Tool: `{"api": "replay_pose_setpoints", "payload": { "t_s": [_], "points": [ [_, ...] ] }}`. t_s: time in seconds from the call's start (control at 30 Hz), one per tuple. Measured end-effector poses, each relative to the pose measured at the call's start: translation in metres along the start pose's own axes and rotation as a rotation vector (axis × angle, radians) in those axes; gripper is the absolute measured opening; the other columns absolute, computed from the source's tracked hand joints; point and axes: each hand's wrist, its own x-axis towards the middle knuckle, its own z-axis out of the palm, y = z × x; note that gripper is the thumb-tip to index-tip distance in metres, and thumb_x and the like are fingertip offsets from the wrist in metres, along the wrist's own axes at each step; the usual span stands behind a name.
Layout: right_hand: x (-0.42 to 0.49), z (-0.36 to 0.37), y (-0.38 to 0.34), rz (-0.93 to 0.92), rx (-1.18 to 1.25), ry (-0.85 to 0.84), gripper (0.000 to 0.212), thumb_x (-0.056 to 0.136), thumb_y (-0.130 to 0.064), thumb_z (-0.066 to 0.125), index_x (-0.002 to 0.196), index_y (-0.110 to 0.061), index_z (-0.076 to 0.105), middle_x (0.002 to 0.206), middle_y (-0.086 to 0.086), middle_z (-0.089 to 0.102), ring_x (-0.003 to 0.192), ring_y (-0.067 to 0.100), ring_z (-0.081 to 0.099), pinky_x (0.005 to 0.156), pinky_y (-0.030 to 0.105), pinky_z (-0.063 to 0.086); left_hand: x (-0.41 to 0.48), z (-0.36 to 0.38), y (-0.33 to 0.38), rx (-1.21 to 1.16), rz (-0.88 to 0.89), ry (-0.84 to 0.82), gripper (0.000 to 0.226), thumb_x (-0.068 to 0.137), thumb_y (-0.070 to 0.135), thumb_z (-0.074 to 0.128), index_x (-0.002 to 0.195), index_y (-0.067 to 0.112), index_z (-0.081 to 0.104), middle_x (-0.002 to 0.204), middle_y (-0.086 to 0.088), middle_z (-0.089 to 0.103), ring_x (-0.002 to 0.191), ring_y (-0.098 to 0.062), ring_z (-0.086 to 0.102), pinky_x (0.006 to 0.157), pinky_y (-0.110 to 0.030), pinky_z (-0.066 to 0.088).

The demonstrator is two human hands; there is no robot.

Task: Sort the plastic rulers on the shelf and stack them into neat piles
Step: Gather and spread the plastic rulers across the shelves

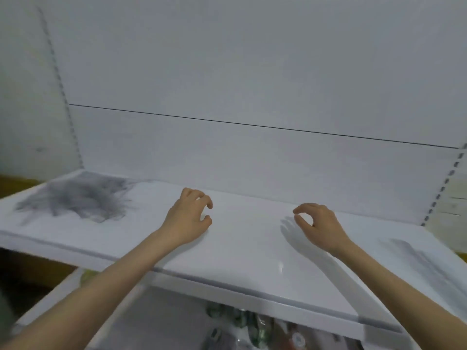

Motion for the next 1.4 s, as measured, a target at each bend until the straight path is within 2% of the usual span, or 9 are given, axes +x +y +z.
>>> {"api": "replay_pose_setpoints", "payload": {
  "t_s": [0.17, 0.33, 0.43, 0.57, 0.73, 0.87, 1.1, 1.27, 1.4],
  "points": [
    [0.047, 0.082, -0.139, -0.297, 0.152, -0.178, 0.024, 0.094, -0.024, 0.054, 0.114, -0.018, 0.066, 0.125, -0.003, 0.063, 0.120, 0.019, 0.051, 0.100, 0.031, 0.039, -0.081, -0.080, -0.109, 0.102, -0.253, 0.118, 0.020, 0.086, 0.023, 0.058, 0.106, 0.019, 0.059, 0.123, 0.003, 0.051, 0.124, -0.016, 0.032, 0.088, -0.028, 0.039],
    [0.054, 0.153, -0.280, -0.525, 0.248, -0.352, 0.027, 0.094, -0.024, 0.054, 0.117, -0.018, 0.065, 0.127, 0.000, 0.061, 0.116, 0.019, 0.052, 0.098, 0.030, 0.041, -0.171, -0.152, -0.209, 0.187, -0.461, 0.171, 0.006, 0.084, 0.026, 0.062, 0.087, 0.027, 0.058, 0.105, 0.003, 0.058, 0.104, -0.012, 0.042, 0.088, -0.031, 0.043],
    [0.055, 0.190, -0.345, -0.585, 0.260, -0.423, 0.027, 0.093, -0.025, 0.055, 0.117, -0.018, 0.065, 0.127, 0.003, 0.061, 0.117, 0.020, 0.052, 0.096, 0.029, 0.041, -0.200, -0.180, -0.261, 0.243, -0.533, 0.158, 0.005, 0.081, 0.023, 0.064, 0.085, 0.024, 0.061, 0.094, 0.003, 0.061, 0.096, -0.016, 0.049, 0.085, -0.038, 0.047],
    [0.074, 0.223, -0.402, -0.535, 0.262, -0.417, 0.026, 0.090, -0.023, 0.057, 0.113, -0.014, 0.068, 0.125, 0.003, 0.063, 0.118, 0.021, 0.053, 0.098, 0.030, 0.041, -0.203, -0.198, -0.323, 0.239, -0.508, 0.122, 0.009, 0.082, 0.019, 0.065, 0.086, 0.025, 0.060, 0.095, 0.005, 0.059, 0.098, -0.017, 0.051, 0.088, -0.034, 0.044],
    [0.118, 0.253, -0.432, -0.356, 0.202, -0.322, 0.029, 0.086, -0.021, 0.060, 0.112, -0.012, 0.069, 0.124, 0.005, 0.063, 0.119, 0.024, 0.053, 0.096, 0.033, 0.043, -0.172, -0.200, -0.395, 0.191, -0.454, 0.062, 0.009, 0.085, 0.024, 0.064, 0.094, 0.026, 0.062, 0.113, 0.004, 0.058, 0.111, -0.014, 0.046, 0.093, -0.034, 0.043],
    [0.136, 0.269, -0.430, -0.224, 0.147, -0.250, 0.036, 0.088, -0.024, 0.059, 0.121, -0.012, 0.064, 0.129, 0.007, 0.060, 0.123, 0.024, 0.050, 0.100, 0.034, 0.041, -0.135, -0.189, -0.428, 0.121, -0.437, 0.009, 0.014, 0.088, 0.023, 0.060, 0.100, 0.027, 0.056, 0.124, 0.004, 0.051, 0.116, -0.011, 0.041, 0.090, -0.022, 0.034],
    [0.150, 0.277, -0.415, -0.110, -0.030, -0.320, 0.054, 0.093, -0.043, 0.053, 0.138, -0.013, 0.048, 0.131, 0.011, 0.059, 0.124, 0.028, 0.049, 0.099, 0.035, 0.042, -0.062, -0.157, -0.436, -0.029, -0.218, -0.029, 0.035, 0.093, 0.013, 0.050, 0.127, 0.018, 0.053, 0.134, 0.001, 0.051, 0.127, -0.014, 0.041, 0.102, -0.023, 0.029],
    [0.158, 0.275, -0.414, -0.134, -0.055, -0.359, 0.047, 0.094, -0.040, 0.053, 0.135, -0.019, 0.052, 0.128, 0.004, 0.062, 0.118, 0.023, 0.055, 0.099, 0.037, 0.045, -0.022, -0.138, -0.429, -0.043, -0.100, -0.190, 0.053, 0.091, 0.009, 0.048, 0.142, 0.016, 0.039, 0.150, -0.002, 0.035, 0.139, -0.017, 0.029, 0.114, -0.029, 0.020],
    [0.166, 0.273, -0.417, -0.156, -0.060, -0.316, 0.042, 0.091, -0.037, 0.059, 0.129, -0.019, 0.059, 0.121, 0.002, 0.066, 0.110, 0.020, 0.061, 0.094, 0.037, 0.049, -0.004, -0.134, -0.426, -0.088, -0.100, -0.303, 0.039, 0.083, 0.002, 0.052, 0.120, 0.007, 0.061, 0.127, -0.009, 0.059, 0.118, -0.027, 0.053, 0.100, -0.038, 0.043]
  ]
}}
